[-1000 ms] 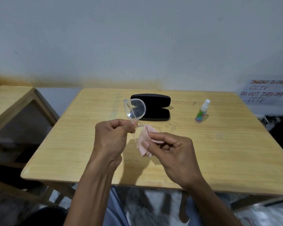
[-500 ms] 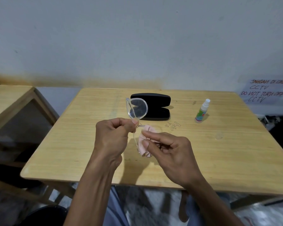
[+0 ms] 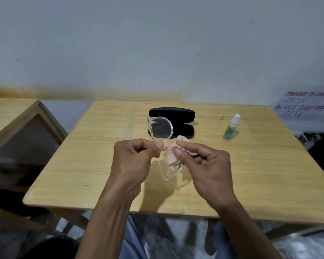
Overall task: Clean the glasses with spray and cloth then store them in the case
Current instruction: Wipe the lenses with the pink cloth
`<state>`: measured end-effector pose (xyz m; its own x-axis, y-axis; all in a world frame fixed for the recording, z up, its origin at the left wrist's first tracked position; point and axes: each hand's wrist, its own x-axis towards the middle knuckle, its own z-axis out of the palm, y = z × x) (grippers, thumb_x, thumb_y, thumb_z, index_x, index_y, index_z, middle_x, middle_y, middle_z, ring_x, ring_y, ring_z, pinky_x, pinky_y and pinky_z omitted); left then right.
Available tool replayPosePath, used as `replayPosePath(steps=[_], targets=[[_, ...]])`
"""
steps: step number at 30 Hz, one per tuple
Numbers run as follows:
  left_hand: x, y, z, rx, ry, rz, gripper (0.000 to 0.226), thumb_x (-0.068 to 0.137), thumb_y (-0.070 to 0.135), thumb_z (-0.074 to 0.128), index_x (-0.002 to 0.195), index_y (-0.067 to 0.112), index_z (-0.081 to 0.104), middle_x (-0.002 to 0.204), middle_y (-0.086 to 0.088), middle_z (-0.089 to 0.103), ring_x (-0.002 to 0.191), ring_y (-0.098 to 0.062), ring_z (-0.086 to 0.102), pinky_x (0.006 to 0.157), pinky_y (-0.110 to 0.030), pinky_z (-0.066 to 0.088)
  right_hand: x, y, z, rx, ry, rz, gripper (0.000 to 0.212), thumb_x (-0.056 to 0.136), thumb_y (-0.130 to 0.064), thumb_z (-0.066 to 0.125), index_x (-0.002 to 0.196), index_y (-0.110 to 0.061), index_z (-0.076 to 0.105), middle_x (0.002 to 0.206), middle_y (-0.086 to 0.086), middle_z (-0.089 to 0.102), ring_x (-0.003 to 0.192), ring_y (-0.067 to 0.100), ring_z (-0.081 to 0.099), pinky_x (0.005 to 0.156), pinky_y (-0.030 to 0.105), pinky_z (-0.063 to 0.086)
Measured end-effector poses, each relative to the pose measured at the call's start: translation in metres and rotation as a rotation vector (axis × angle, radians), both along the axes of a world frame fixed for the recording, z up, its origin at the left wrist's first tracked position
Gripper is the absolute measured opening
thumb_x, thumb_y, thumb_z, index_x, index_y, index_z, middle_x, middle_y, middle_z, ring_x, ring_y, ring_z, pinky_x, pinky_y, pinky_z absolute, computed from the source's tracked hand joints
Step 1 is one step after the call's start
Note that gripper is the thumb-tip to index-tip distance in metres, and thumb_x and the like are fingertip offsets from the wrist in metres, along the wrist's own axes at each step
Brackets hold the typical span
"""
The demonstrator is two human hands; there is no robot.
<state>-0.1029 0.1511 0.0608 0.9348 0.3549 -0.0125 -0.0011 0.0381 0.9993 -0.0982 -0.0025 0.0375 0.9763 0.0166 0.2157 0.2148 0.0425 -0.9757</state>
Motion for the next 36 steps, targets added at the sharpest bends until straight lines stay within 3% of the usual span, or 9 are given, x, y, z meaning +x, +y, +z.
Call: replayPosePath(steps=[3, 8, 12, 19, 25, 27, 29, 32, 36], targets=[[-0.001, 0.001, 0.001, -0.03, 0.019, 0.028, 0.029, 0.079, 0.002, 0.076, 0.053, 0.004, 0.062, 0.049, 0.004, 0.058, 0.049, 0.0, 0.052, 0.06, -0.01, 0.044, 0.004, -0.001, 0.002, 0.011, -0.017, -0.054, 0.02, 0.082, -0.007, 0.079, 0.098, -0.019, 0.078, 0.077, -0.004, 0.08, 0.067, 0.006, 0.074, 0.068, 0.016, 0.056], [-0.003, 0.008, 0.001, -0.117, 0.042, 0.062, 0.028, 0.077, 0.009, 0.078, 0.053, 0.009, 0.066, 0.056, -0.002, 0.057, 0.066, -0.019, 0.048, 0.081, -0.033, 0.043, 0.006, -0.014, 0.003, 0.068, -0.001, -0.139, 0.019, 0.083, -0.007, 0.077, 0.098, -0.018, 0.078, 0.076, -0.002, 0.08, 0.067, 0.009, 0.075, 0.071, 0.019, 0.058], [-0.003, 0.013, -0.001, -0.13, 0.064, 0.084, 0.021, 0.077, 0.014, 0.079, 0.059, 0.007, 0.07, 0.066, -0.009, 0.057, 0.076, -0.023, 0.042, 0.079, -0.034, 0.04, -0.002, -0.022, -0.001, 0.07, 0.025, -0.114, 0.018, 0.085, -0.008, 0.074, 0.1, -0.018, 0.077, 0.08, 0.001, 0.08, 0.07, 0.016, 0.076, 0.074, 0.024, 0.061], [-0.005, 0.023, 0.0, -0.122, 0.093, 0.076, 0.032, 0.079, 0.017, 0.077, 0.048, 0.016, 0.068, 0.073, -0.012, 0.054, 0.081, -0.024, 0.041, 0.078, -0.033, 0.039, -0.008, -0.029, -0.009, 0.096, 0.076, -0.12, 0.018, 0.083, -0.013, 0.072, 0.1, -0.014, 0.076, 0.083, 0.006, 0.08, 0.072, 0.018, 0.075, 0.074, 0.027, 0.062], [-0.008, 0.038, 0.006, -0.077, 0.077, 0.093, 0.023, 0.081, 0.021, 0.077, 0.062, 0.009, 0.073, 0.073, -0.01, 0.061, 0.076, -0.023, 0.043, 0.08, -0.034, 0.042, -0.004, -0.03, -0.001, 0.14, 0.092, -0.133, 0.019, 0.083, -0.013, 0.071, 0.102, -0.011, 0.075, 0.088, 0.008, 0.08, 0.079, 0.021, 0.075, 0.074, 0.025, 0.061], [-0.009, 0.043, 0.008, -0.007, 0.06, 0.105, 0.025, 0.082, 0.02, 0.076, 0.068, 0.0, 0.071, 0.068, -0.004, 0.064, 0.073, -0.017, 0.052, 0.079, -0.029, 0.043, -0.003, -0.029, 0.002, 0.159, 0.083, -0.124, 0.019, 0.083, -0.015, 0.07, 0.101, -0.011, 0.075, 0.088, 0.009, 0.08, 0.079, 0.022, 0.076, 0.071, 0.023, 0.06], [-0.008, 0.049, 0.012, 0.117, 0.05, 0.108, 0.025, 0.083, 0.022, 0.075, 0.067, 0.004, 0.071, 0.067, -0.001, 0.068, 0.071, -0.01, 0.062, 0.075, -0.025, 0.045, -0.002, -0.029, 0.005, 0.168, 0.079, -0.121, 0.018, 0.085, -0.012, 0.069, 0.102, -0.01, 0.074, 0.088, 0.009, 0.08, 0.078, 0.023, 0.075, 0.07, 0.022, 0.06], [-0.005, 0.063, 0.015, 0.44, 0.075, 0.109, 0.022, 0.084, 0.028, 0.075, 0.066, 0.017, 0.072, 0.069, 0.001, 0.073, 0.068, -0.009, 0.065, 0.067, -0.022, 0.047, -0.001, -0.03, 0.006, 0.159, 0.086, -0.122, 0.016, 0.087, -0.008, 0.068, 0.102, -0.009, 0.074, 0.089, 0.008, 0.08, 0.08, 0.024, 0.076, 0.07, 0.023, 0.06], [0.005, 0.077, 0.011, 0.876, 0.149, 0.093, 0.017, 0.087, 0.033, 0.072, 0.077, 0.019, 0.074, 0.071, 0.008, 0.069, 0.067, -0.008, 0.062, 0.061, -0.027, 0.047, 0.0, -0.029, 0.002, 0.145, 0.079, -0.133, 0.016, 0.086, -0.01, 0.069, 0.1, -0.01, 0.074, 0.09, 0.004, 0.08, 0.083, 0.026, 0.077, 0.073, 0.025, 0.062]])
